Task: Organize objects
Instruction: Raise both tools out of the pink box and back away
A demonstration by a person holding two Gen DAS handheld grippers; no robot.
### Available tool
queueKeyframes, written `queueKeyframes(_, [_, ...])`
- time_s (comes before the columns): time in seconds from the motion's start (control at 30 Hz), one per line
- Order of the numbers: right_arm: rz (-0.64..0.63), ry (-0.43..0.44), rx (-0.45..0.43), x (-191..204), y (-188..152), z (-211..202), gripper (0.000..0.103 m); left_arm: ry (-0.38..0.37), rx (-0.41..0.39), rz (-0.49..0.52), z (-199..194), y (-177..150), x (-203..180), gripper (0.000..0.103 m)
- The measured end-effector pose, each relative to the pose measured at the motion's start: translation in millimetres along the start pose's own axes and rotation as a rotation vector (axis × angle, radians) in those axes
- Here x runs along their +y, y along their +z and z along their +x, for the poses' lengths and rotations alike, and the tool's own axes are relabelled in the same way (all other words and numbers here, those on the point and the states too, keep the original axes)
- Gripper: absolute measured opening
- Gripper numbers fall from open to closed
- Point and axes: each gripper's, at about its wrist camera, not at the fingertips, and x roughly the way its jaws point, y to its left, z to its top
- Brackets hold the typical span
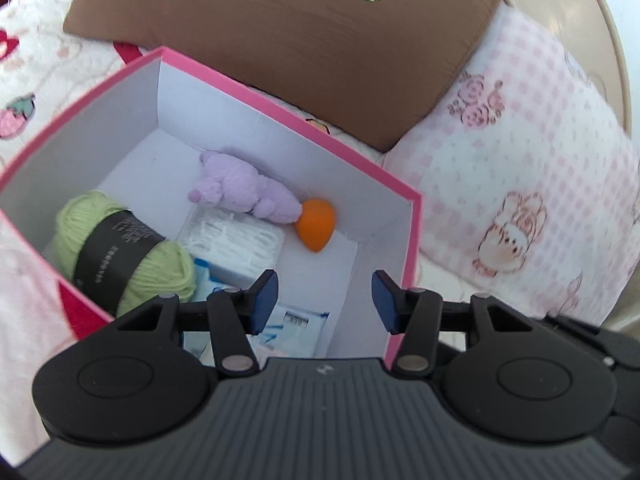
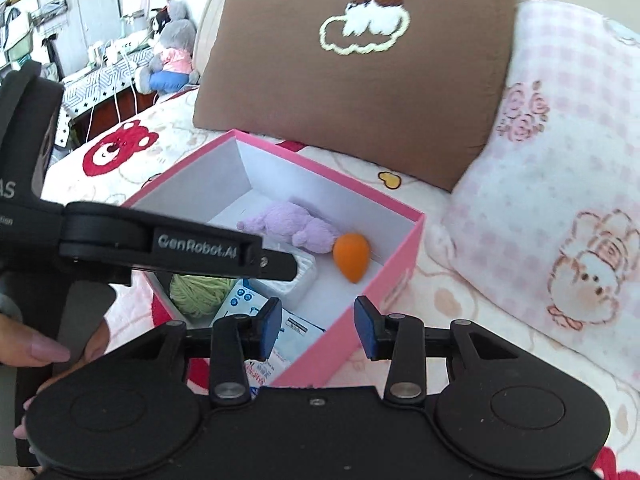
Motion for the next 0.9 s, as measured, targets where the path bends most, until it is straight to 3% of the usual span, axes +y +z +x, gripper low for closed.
queueKeyframes(0.43, [0.044, -0.015, -0.044, 6, -13, -57, 0.050, 0.000, 0.050, 0.112, -70, -2, -38, 0.054])
queueKeyframes(0.57, [0.048, -0.067, -0.049, 10, -17, -75, 0.067, -0.010, 0.026, 0.153, -94, -10, -48, 0.054])
queueKeyframes(0.7, [0.059, -0.081, -0.057, 11, -18, -95, 0.070, -0.095, 0.059, 0.152, -111, -12, -59, 0.055])
queueKeyframes(0.9, [0.079, -0.127, -0.085, 10, -24, -126, 0.075, -0.055, 0.054, 0.222, -133, -23, -72, 0.060])
